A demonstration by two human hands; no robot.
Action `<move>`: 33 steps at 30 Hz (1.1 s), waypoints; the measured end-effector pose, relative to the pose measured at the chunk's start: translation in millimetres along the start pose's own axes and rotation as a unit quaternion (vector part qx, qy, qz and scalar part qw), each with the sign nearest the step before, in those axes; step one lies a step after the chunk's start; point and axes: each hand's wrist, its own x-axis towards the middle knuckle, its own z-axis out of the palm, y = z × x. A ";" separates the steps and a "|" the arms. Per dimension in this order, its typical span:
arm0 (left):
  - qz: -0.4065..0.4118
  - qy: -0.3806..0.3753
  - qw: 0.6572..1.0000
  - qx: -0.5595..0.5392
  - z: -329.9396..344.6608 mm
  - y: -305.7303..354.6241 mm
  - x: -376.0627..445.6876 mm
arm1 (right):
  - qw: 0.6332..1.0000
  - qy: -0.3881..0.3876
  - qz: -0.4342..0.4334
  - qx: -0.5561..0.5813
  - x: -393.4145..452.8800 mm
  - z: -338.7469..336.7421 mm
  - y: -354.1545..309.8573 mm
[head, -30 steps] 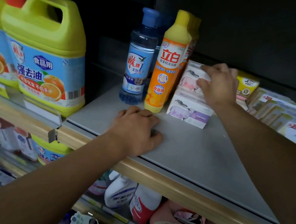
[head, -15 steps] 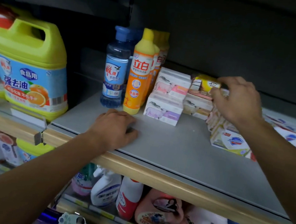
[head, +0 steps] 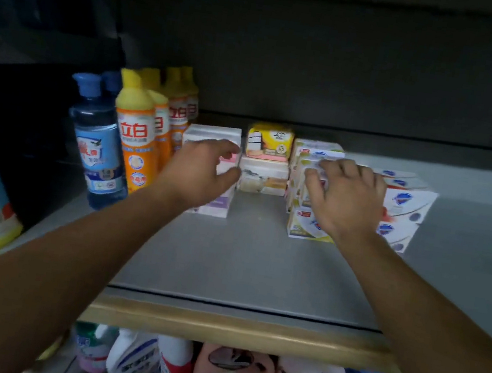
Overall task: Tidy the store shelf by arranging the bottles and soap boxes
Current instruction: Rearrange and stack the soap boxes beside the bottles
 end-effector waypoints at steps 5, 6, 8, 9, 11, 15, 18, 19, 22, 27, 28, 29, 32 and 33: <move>0.014 0.002 0.999 0.047 32.3 13.8 65.2 | 1.000 0.010 0.000 0.016 -0.1 4.2 1.9; 0.016 0.006 0.998 0.060 38.8 14.5 77.2 | 1.000 0.011 0.002 0.019 -0.3 5.3 1.6; 0.003 0.003 0.996 0.086 50.2 15.6 99.3 | 1.000 0.006 0.004 0.025 -0.3 7.1 1.2; -0.006 -0.001 0.994 0.106 55.4 16.4 109.0 | 1.000 0.005 0.005 0.027 0.0 7.5 1.3; -0.023 -0.015 0.988 0.155 65.4 17.2 126.0 | 0.999 0.010 0.008 0.031 0.6 7.5 1.6; -0.090 -0.086 0.967 0.223 78.6 15.1 150.7 | 0.999 0.012 0.010 0.030 -1.1 8.0 0.2; -0.125 -0.099 0.956 0.246 84.1 11.5 158.1 | 0.999 0.016 0.011 0.032 -0.6 8.6 -0.7; -0.124 -0.089 0.955 0.254 86.1 10.7 159.0 | 0.999 0.019 0.012 0.034 -0.4 8.7 -1.1; -0.109 -0.071 0.953 0.273 86.6 13.3 157.0 | 0.999 0.026 0.013 0.038 0.0 9.5 -2.5; -0.037 -0.013 0.960 0.279 61.1 24.0 152.5 | 0.998 0.036 0.013 0.040 0.3 8.9 -1.6; -0.027 0.003 0.968 0.249 51.3 26.4 148.8 | 0.999 0.031 0.013 0.042 0.8 8.5 -1.3; -0.021 0.016 0.977 0.213 40.9 28.1 143.0 | 0.999 0.023 0.013 0.041 1.4 7.7 -1.5; -0.025 0.059 0.991 0.116 9.7 30.8 111.3 | 0.999 -0.028 0.012 0.020 4.7 0.9 -2.7; -0.022 0.078 0.993 0.086 0.4 30.4 96.9 | 0.999 -0.047 0.012 0.011 6.0 -2.8 -3.3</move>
